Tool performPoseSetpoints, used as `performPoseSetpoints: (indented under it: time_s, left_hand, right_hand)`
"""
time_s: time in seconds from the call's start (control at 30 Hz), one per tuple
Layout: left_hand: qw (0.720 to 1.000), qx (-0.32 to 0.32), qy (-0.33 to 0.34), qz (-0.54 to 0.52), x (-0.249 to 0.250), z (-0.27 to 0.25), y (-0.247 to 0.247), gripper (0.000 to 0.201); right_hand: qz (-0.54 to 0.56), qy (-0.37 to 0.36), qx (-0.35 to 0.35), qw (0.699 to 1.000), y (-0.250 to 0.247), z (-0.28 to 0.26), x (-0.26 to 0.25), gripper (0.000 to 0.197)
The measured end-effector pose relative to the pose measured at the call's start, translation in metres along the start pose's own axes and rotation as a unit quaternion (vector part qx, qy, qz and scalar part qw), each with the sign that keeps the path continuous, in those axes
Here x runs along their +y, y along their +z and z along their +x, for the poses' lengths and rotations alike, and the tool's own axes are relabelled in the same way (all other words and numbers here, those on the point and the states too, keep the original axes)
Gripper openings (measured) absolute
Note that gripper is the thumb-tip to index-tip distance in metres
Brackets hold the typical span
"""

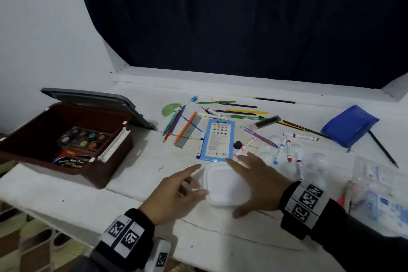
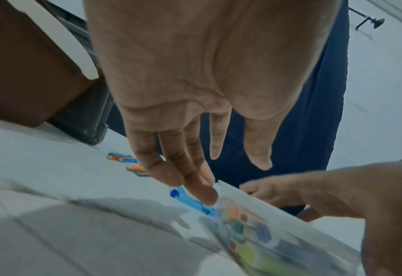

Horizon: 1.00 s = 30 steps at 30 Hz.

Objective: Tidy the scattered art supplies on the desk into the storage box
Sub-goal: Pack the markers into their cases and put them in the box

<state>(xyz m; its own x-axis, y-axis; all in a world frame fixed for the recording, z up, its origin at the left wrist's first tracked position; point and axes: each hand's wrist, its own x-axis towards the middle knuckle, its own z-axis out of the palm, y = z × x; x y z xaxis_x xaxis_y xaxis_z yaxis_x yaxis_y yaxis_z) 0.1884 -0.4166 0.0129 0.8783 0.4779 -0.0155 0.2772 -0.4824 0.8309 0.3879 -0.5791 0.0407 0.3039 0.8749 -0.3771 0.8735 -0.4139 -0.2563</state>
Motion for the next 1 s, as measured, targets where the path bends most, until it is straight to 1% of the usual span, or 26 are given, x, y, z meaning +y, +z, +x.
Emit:
performPoseSetpoints:
  time_s: [0.03, 0.1, 0.2, 0.27, 0.33, 0.4, 0.47, 0.53, 0.6, 0.67, 0.77, 0.83, 0.9, 1.0]
  left_hand:
    - [1.000, 0.015, 0.006, -0.007, -0.002, -0.003, -0.006, 0.057]
    - [0.999, 0.043, 0.019, -0.014, -0.004, -0.007, -0.021, 0.049]
    - [0.995, 0.085, 0.047, -0.036, -0.006, -0.014, -0.054, 0.041]
    - [0.990, 0.116, 0.069, -0.036, -0.008, -0.018, -0.080, 0.036]
    - [0.985, 0.141, 0.087, -0.039, -0.014, -0.023, -0.107, 0.031]
    - [0.981, 0.163, 0.104, -0.031, -0.022, -0.027, -0.137, 0.027]
    - [0.975, 0.184, 0.123, -0.002, -0.032, -0.030, -0.169, 0.024]
    - [0.970, 0.202, 0.133, 0.023, -0.050, -0.032, -0.204, 0.023]
    - [0.968, 0.203, 0.135, 0.060, -0.072, -0.030, -0.240, 0.025]
    - [0.969, 0.186, 0.135, 0.095, -0.096, -0.027, -0.275, 0.027]
    - [0.963, 0.159, 0.155, 0.153, -0.130, -0.019, -0.319, 0.030]
    - [0.958, 0.143, 0.161, 0.189, -0.150, -0.012, -0.343, 0.028]
    - [0.957, 0.125, 0.161, 0.207, -0.167, -0.006, -0.360, 0.028]
    - [0.965, 0.099, 0.152, 0.189, -0.184, -0.001, -0.373, 0.031]
  right_hand:
    - [-0.022, -0.002, -0.009, 1.000, 0.000, 0.004, -0.001, 0.130]
    - [-0.038, 0.006, -0.001, 0.999, -0.001, 0.010, -0.004, 0.126]
    - [-0.032, 0.023, 0.036, 0.999, -0.004, 0.016, -0.014, 0.115]
    - [-0.001, 0.029, 0.066, 0.997, -0.008, 0.018, -0.027, 0.109]
    - [0.039, 0.014, 0.104, 0.994, -0.014, 0.019, -0.046, 0.104]
    - [0.082, -0.018, 0.152, 0.985, -0.022, 0.024, -0.071, 0.099]
    - [0.127, -0.050, 0.214, 0.967, -0.031, 0.032, -0.103, 0.093]
    - [0.145, -0.076, 0.274, 0.948, -0.038, 0.046, -0.140, 0.088]
    - [0.140, -0.094, 0.321, 0.932, -0.043, 0.065, -0.178, 0.085]
    - [0.134, -0.106, 0.354, 0.919, -0.046, 0.088, -0.214, 0.082]
    - [0.121, -0.126, 0.380, 0.908, -0.047, 0.123, -0.258, 0.080]
    - [0.102, -0.121, 0.375, 0.913, -0.050, 0.144, -0.282, 0.079]
    - [0.066, -0.100, 0.358, 0.926, -0.051, 0.164, -0.302, 0.080]
    - [0.004, -0.077, 0.336, 0.939, -0.054, 0.192, -0.322, 0.079]
